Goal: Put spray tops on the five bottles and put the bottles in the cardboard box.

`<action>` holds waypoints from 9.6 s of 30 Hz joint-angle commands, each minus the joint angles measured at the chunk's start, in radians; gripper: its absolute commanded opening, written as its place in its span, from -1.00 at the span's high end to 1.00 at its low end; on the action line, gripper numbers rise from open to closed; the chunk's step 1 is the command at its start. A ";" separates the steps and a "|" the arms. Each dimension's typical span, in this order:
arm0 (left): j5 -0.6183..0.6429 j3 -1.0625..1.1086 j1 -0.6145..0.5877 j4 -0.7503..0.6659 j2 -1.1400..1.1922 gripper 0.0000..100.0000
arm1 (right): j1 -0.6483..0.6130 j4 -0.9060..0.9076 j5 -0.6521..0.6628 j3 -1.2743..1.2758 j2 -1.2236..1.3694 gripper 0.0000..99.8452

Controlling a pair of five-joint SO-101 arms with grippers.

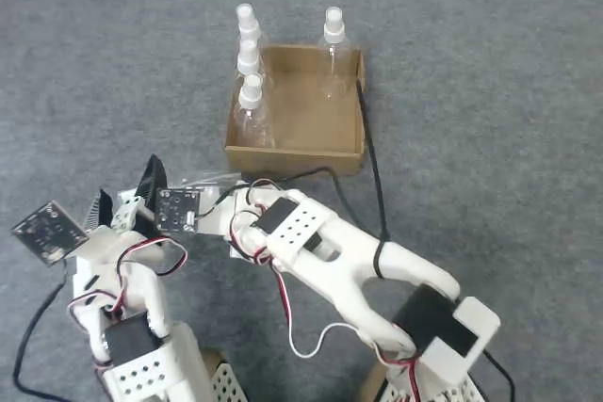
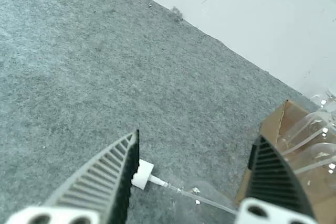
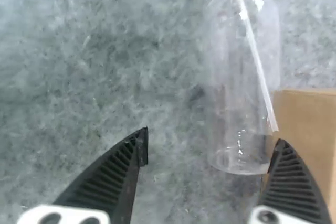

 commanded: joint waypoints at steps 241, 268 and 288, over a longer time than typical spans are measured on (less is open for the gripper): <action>0.003 -0.005 0.040 -0.074 -0.026 0.37 | 0.274 0.605 0.301 -0.180 -0.047 0.84; -0.081 -0.351 0.081 0.440 -0.020 0.44 | 0.162 0.707 -0.020 -0.187 -0.145 0.84; -0.146 -0.470 0.078 0.506 0.089 0.51 | 0.170 0.694 -0.256 -0.087 -0.189 0.84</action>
